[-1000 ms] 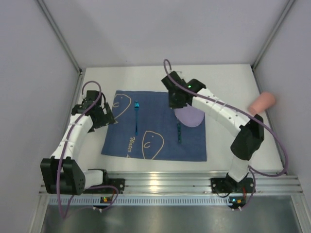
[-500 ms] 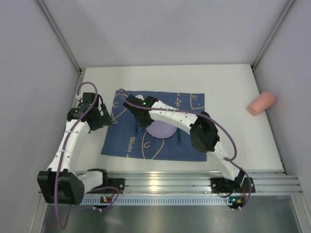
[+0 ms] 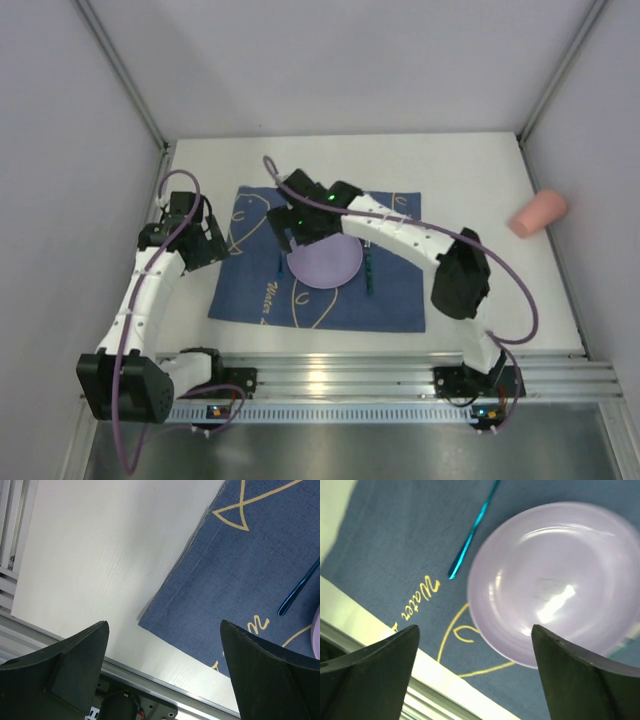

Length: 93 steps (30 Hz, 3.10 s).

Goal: Set the dinner table for one person

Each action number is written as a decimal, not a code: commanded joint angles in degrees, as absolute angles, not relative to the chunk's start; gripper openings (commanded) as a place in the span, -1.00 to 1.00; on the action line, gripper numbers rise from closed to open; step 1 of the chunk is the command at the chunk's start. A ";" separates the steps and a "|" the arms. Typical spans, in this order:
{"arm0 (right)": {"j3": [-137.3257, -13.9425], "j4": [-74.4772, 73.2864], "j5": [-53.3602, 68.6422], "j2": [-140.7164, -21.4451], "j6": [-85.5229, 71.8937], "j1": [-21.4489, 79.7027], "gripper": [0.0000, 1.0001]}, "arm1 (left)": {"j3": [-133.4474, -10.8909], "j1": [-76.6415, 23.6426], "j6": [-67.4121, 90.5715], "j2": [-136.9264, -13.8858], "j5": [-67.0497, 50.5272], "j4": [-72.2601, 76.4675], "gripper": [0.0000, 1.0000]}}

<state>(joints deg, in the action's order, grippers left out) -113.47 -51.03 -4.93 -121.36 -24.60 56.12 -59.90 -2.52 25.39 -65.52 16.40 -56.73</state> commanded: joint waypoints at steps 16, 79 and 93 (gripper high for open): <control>-108.28 -63.28 -20.12 -112.58 -31.73 -11.77 0.99 | -61.26 -2.64 22.15 -69.34 9.06 -51.77 0.96; -83.51 -33.06 20.10 -96.45 -25.84 2.42 -1.00 | -67.06 -4.04 23.46 -72.86 -13.04 -39.31 0.97; -70.05 -27.33 36.38 -82.53 -26.02 34.71 -1.00 | -66.01 -4.39 68.45 -82.34 -42.09 4.03 0.97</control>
<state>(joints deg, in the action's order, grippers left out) -70.65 -28.25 32.51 -84.12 -27.49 31.62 -65.93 -4.08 53.84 -80.14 -33.80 -10.59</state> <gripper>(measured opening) 0.670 0.985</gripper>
